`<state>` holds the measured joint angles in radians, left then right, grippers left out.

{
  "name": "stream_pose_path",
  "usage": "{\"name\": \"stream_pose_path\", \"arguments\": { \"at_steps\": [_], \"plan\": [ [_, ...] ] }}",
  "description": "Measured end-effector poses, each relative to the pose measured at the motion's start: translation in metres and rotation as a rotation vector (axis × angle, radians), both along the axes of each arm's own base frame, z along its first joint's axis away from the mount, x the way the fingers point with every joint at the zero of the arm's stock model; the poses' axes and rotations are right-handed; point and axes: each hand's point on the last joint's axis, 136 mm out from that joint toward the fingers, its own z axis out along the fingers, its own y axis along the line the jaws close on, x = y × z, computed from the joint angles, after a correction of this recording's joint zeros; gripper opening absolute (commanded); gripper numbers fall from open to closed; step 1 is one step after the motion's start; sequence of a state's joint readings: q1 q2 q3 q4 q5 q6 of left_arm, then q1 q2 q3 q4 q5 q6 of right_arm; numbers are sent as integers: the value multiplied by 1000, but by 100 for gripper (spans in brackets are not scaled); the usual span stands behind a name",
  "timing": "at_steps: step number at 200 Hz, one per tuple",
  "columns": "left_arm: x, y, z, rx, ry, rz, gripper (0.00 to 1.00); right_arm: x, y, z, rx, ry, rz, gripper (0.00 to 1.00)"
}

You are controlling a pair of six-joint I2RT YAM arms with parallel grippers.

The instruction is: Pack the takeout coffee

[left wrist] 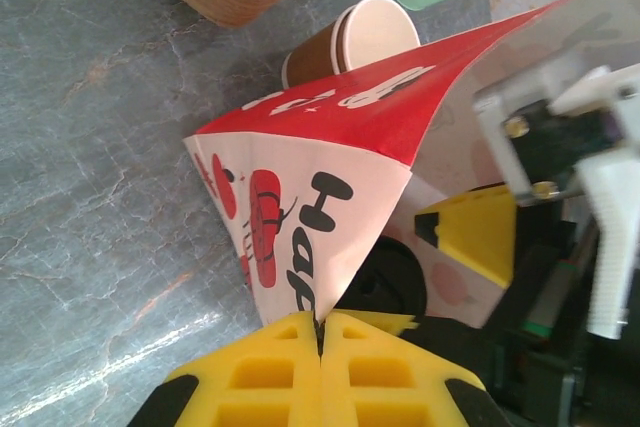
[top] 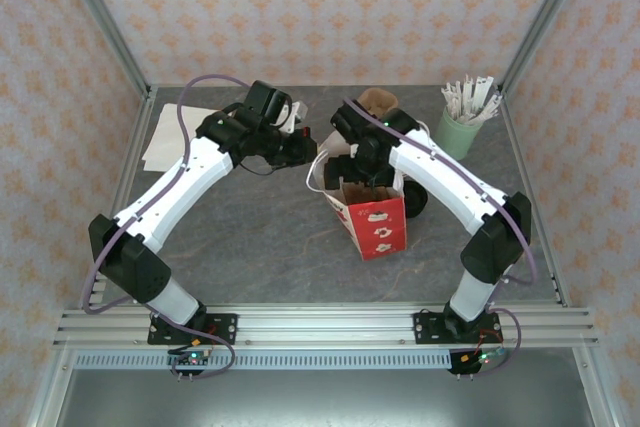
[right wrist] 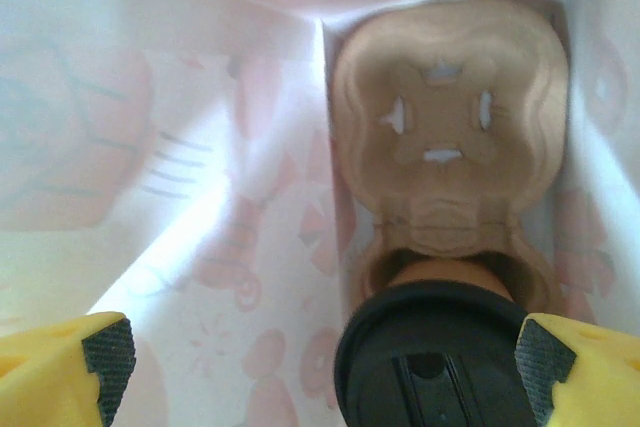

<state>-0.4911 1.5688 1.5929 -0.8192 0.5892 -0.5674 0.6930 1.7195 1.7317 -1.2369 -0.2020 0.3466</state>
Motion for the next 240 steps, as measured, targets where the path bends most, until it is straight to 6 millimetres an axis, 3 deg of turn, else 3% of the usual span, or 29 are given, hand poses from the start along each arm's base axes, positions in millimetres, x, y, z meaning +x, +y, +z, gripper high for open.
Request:
{"name": "stream_pose_path", "arguments": {
  "at_steps": [24, 112, 164, 230, 240],
  "plan": [
    [-1, 1, 3, -3, -6, 5, 0, 2, 0, 12, 11, -20, -1, 99],
    [-5, 7, 9, 19, -26, 25, 0, -1, -1, 20, 17, -19, 0, 99],
    [-10, 13, 9, 29, -28, 35, 0, 9, 7, 73, 118, -141, -10, 97],
    [-9, 22, 2, 48, -16, 63, 0, 4, -9, 153, 242, -345, -56, 90],
    [-9, 24, 2, 48, -15, 68, 4, 3, -13, 165, 260, -384, -64, 90]
  ]
}}
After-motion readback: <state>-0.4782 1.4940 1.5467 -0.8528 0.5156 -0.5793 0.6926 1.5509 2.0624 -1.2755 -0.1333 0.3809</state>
